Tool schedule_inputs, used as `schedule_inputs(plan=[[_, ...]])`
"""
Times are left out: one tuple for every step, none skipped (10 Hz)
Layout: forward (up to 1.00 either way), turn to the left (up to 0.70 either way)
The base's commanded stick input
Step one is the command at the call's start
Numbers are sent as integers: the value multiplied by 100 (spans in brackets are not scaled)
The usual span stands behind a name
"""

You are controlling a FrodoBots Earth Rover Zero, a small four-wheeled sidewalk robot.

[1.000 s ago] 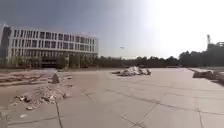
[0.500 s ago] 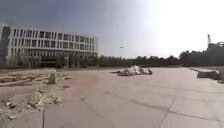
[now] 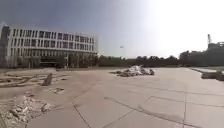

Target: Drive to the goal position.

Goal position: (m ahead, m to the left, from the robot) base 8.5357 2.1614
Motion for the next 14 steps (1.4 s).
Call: schedule_inputs(plan=[[70, 0], [70, 10], [70, 21], [70, 31], [70, 5], [70, 0], [70, 0], [70, 0], [70, 0], [70, 0], [70, 0], [70, 0], [70, 0], [70, 0]])
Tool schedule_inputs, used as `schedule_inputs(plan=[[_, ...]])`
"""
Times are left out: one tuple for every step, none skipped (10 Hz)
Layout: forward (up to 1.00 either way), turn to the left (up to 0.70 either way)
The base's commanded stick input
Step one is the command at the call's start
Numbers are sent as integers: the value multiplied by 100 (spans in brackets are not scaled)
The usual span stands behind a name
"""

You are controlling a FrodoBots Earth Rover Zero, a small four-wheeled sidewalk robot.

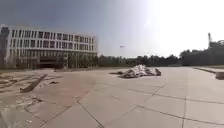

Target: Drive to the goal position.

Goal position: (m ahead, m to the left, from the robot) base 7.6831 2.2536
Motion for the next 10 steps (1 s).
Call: schedule_inputs(plan=[[70, 1], [70, 4], [70, 6], [70, 8], [70, 10], [70, 12], [70, 15], [70, 17], [70, 19], [70, 21]])
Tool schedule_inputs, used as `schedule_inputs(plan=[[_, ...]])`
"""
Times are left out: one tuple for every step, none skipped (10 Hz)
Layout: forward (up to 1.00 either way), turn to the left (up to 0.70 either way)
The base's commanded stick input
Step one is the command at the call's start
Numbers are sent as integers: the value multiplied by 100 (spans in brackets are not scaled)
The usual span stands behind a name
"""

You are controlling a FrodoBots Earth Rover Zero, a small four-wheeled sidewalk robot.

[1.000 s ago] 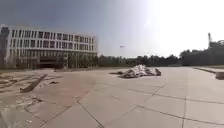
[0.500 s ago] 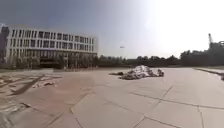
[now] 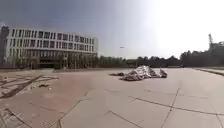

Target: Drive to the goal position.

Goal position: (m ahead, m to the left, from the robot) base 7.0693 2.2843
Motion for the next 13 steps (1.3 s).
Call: schedule_inputs(plan=[[70, 24], [70, 26], [70, 28], [70, 30], [70, 32], [70, 35], [70, 1], [70, 0], [70, 0], [70, 0], [70, 0], [70, 0], [70, 0]])
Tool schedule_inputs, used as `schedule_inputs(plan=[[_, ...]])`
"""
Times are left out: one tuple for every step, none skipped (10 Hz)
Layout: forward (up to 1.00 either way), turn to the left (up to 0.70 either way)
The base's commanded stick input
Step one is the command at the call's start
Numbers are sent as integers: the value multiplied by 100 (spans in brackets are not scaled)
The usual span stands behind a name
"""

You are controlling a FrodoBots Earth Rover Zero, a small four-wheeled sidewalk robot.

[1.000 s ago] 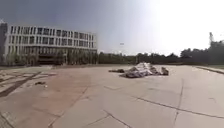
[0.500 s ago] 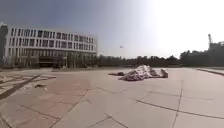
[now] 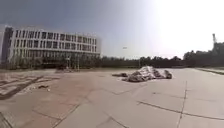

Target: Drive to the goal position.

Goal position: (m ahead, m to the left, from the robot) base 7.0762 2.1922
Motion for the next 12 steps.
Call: schedule_inputs(plan=[[70, 0], [70, 0], [70, 0], [70, 0], [70, 0], [70, 0], [70, 0], [70, 0], [70, 0], [70, 0], [70, 0], [70, 0]])
